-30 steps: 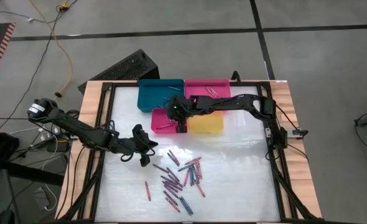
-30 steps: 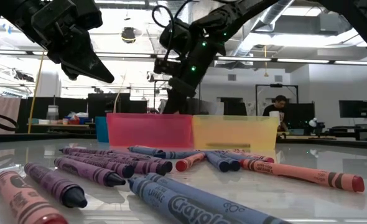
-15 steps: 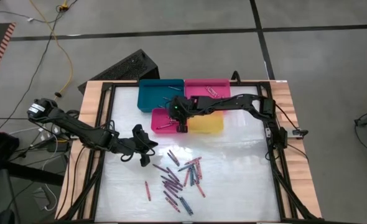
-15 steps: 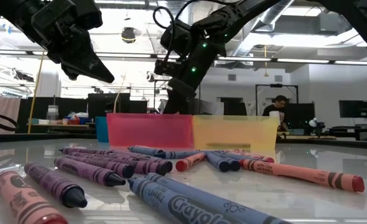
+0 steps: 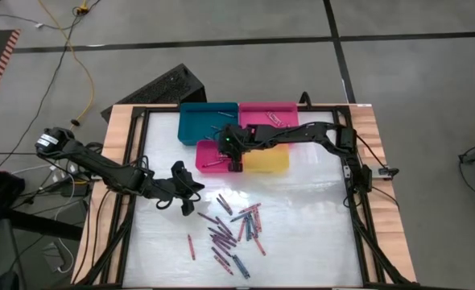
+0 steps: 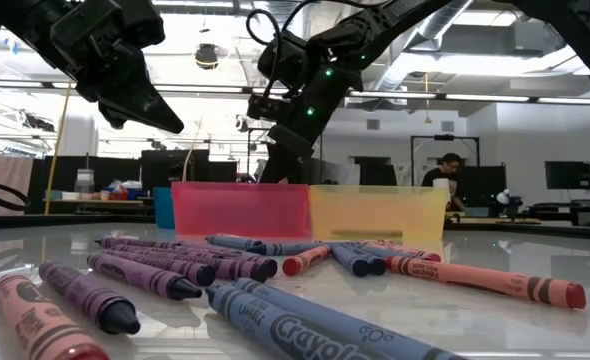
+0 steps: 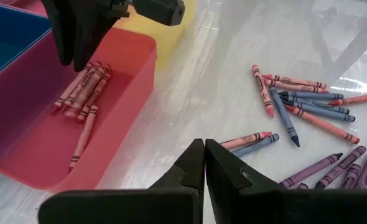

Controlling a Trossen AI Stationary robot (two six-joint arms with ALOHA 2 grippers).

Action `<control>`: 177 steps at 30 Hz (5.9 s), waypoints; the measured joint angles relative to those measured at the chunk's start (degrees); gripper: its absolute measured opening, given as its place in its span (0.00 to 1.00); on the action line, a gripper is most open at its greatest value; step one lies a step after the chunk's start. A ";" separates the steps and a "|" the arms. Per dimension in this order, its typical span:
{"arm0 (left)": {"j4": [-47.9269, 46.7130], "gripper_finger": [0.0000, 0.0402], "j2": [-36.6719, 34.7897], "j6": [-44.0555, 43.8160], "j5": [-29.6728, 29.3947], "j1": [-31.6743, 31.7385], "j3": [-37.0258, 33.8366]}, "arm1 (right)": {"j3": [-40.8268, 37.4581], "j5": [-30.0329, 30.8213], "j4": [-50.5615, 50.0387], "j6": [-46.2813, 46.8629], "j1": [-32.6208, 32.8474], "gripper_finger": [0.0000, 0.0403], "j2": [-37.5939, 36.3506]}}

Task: Sort crayons
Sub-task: Put the red crayon into the red bin, then put the blue crayon into the blue bin

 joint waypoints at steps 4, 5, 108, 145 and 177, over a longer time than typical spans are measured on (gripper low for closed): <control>0.00 0.00 0.00 0.00 0.00 0.00 0.00 | 0.00 0.02 0.68 -0.02 0.03 0.17 0.00; 0.00 0.00 0.00 0.00 0.00 0.00 0.00 | 0.00 0.02 0.68 0.00 0.17 0.18 0.00; 0.37 0.00 0.00 -1.22 -1.77 0.02 0.02 | -8.24 -1.42 -5.84 9.99 26.38 0.01 -0.07; -1.01 0.00 0.00 -0.60 -1.59 0.00 0.02 | 19.63 -1.03 -26.82 -8.46 3.93 0.00 -0.28; -1.88 0.00 -0.02 -0.65 -3.32 0.00 0.02 | 4.57 -1.62 11.83 2.10 -11.52 0.01 -0.04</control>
